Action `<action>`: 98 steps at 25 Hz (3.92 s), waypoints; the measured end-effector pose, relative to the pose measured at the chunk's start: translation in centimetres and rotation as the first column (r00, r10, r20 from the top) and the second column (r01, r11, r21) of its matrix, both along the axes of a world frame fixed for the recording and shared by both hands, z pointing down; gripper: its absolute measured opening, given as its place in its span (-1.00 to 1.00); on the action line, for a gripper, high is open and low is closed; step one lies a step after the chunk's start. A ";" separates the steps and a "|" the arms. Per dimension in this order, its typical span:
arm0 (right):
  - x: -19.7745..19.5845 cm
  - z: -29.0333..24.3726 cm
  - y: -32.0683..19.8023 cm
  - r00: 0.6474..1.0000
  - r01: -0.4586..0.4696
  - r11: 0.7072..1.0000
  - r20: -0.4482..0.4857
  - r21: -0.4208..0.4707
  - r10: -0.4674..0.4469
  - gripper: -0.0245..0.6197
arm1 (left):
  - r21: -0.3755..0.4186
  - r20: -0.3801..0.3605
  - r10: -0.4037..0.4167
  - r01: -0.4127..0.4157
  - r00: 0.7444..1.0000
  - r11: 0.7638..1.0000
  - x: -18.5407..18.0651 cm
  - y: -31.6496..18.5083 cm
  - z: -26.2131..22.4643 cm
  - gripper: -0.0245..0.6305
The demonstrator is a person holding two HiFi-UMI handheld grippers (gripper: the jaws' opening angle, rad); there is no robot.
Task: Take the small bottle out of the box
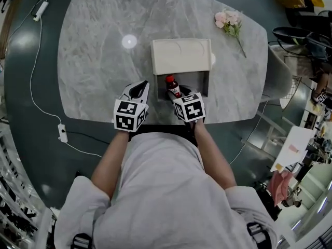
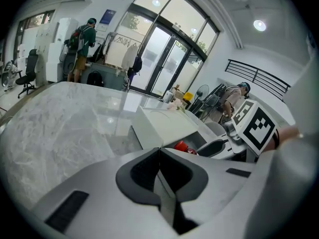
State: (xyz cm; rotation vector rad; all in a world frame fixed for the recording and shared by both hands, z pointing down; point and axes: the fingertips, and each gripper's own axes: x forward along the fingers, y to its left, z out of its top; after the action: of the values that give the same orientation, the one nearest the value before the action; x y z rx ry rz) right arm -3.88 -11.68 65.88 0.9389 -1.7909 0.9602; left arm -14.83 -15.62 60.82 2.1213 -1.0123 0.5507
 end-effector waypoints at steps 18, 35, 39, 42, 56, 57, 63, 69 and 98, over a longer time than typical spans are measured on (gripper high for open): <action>6.6 -3.2 0.7 0.991 -0.104 0.985 0.100 0.138 0.090 -0.29 | 0.046 0.041 0.031 -0.033 0.999 0.998 6.8 1.4 -1.8 -0.85; 9.4 -8.9 1.2 0.967 -0.167 0.913 0.240 0.372 0.079 -0.29 | 0.131 0.066 -0.017 0.009 0.998 0.991 11.4 2.8 -4.7 -0.85; 9.7 -10.7 1.6 0.967 -0.168 0.882 0.247 0.441 0.061 -0.29 | 0.160 0.058 -0.028 0.018 0.998 0.987 12.0 3.5 -5.9 -0.85; 9.9 -12.2 2.0 0.970 -0.160 0.850 0.240 0.502 0.041 -0.29 | 0.187 0.048 -0.037 0.028 0.998 0.982 12.5 4.1 -7.0 -0.85; 10.3 -21.0 3.0 0.916 -0.274 0.690 0.401 0.670 -0.025 -0.29 | 0.361 0.005 -0.097 0.089 0.995 0.928 12.3 5.9 -14.6 -0.85; 10.3 -21.8 3.0 0.911 -0.283 0.676 0.411 0.681 -0.032 -0.29 | 0.374 -0.002 -0.104 0.097 0.995 0.922 12.2 6.0 -15.3 -0.85; 10.2 -26.7 3.0 0.892 -0.312 0.596 0.445 0.740 -0.085 -0.29 | 0.456 -0.035 -0.132 0.134 0.991 0.880 11.4 6.3 -19.4 -0.85; 9.7 -31.1 3.2 0.889 -0.306 0.517 0.434 0.799 -0.145 -0.29 | 0.519 -0.065 -0.148 0.160 0.987 0.840 10.6 6.3 -22.7 -0.85; 12.1 -41.3 4.4 0.902 -0.331 0.274 0.388 0.903 -0.191 -0.29 | 0.723 -0.140 -0.168 0.217 0.976 0.655 9.5 7.5 -33.4 -0.85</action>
State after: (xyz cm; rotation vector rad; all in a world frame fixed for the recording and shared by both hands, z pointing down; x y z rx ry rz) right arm 8.22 -7.32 24.58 1.6431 -2.8280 -0.1120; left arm -5.31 -8.14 27.40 2.6374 -1.5982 -0.0805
